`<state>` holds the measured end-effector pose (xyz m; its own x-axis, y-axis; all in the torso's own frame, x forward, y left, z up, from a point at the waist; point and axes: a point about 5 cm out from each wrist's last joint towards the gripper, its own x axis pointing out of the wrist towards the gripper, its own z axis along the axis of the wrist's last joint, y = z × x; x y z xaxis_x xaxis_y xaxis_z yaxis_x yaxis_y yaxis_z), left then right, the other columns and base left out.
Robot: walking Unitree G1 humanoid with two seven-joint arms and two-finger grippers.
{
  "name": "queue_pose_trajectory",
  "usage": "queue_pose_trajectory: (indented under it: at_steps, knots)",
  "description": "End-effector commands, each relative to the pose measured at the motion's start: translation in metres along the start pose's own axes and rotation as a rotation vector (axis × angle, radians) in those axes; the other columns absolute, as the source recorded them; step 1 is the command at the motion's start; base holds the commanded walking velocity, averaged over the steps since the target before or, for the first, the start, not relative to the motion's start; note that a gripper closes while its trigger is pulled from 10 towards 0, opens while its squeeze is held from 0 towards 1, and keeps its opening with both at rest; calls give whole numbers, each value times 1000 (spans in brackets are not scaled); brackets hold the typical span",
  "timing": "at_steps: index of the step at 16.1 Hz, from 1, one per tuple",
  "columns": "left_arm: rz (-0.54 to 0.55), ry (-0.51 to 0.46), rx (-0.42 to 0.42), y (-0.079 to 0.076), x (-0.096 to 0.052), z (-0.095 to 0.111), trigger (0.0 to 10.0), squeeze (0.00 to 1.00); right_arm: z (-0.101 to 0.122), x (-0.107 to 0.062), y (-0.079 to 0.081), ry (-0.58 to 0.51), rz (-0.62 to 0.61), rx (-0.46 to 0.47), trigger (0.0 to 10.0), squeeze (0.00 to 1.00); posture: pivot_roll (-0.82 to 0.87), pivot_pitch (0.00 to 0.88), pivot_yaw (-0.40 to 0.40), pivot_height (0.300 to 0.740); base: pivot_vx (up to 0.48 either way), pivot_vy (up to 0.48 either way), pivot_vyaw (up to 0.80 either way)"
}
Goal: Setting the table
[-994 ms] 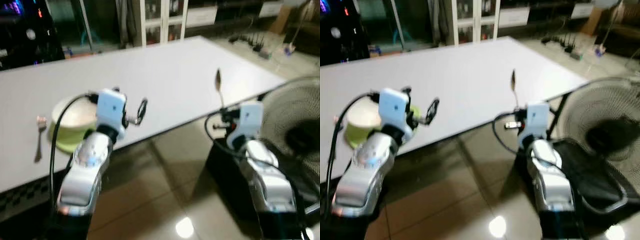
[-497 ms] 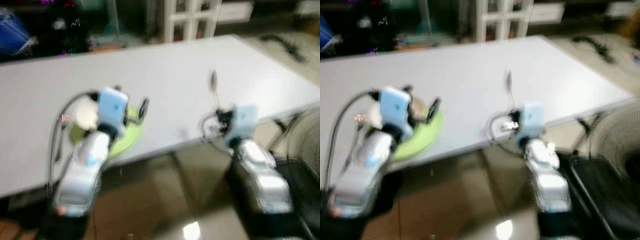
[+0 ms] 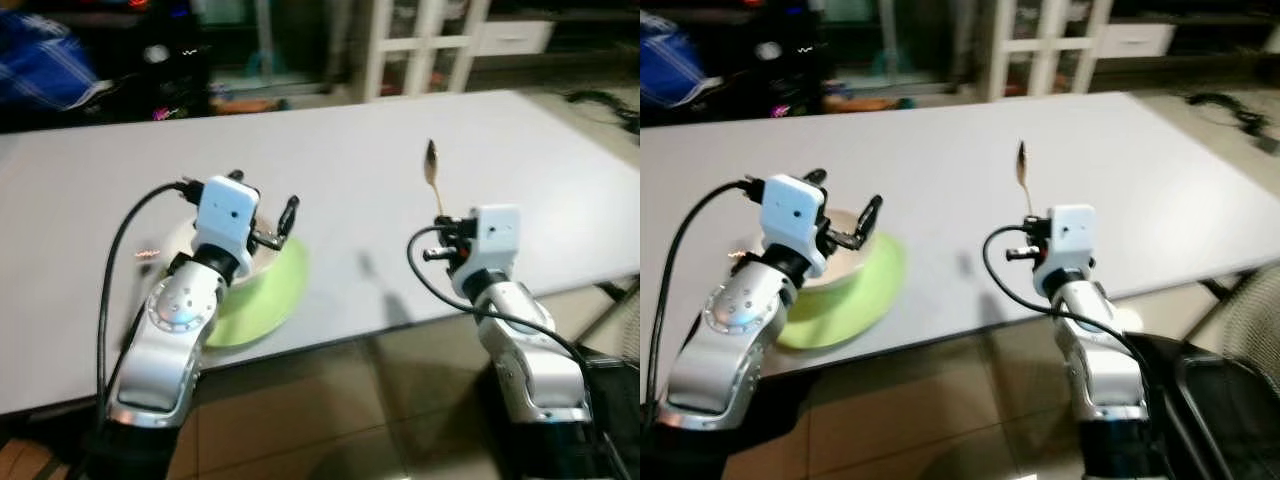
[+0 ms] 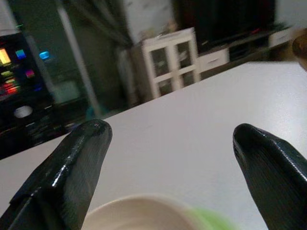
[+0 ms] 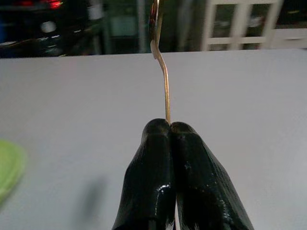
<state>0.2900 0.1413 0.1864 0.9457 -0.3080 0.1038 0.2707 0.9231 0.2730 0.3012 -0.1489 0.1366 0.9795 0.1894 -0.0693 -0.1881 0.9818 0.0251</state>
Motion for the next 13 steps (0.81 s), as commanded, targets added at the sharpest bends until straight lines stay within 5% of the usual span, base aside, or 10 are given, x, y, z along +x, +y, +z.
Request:
queue_pose_trajectory:
  at_steps: [1,6,13]
  knots:
    - [7,-23,17,3,1,6,10000,0,5,2,5,-15,32,-26,10000,0,85,0,-16,740,345,0,0]
    - [3,-23,32,4,-1,7,10000,0,4,3,5,-13,34,-22,10000,0,96,0,-19,740,345,0,800]
    - [-154,-45,12,-6,-5,14,10000,0,4,-4,-17,-13,-52,0,10000,0,82,0,-8,740,70,0,0]
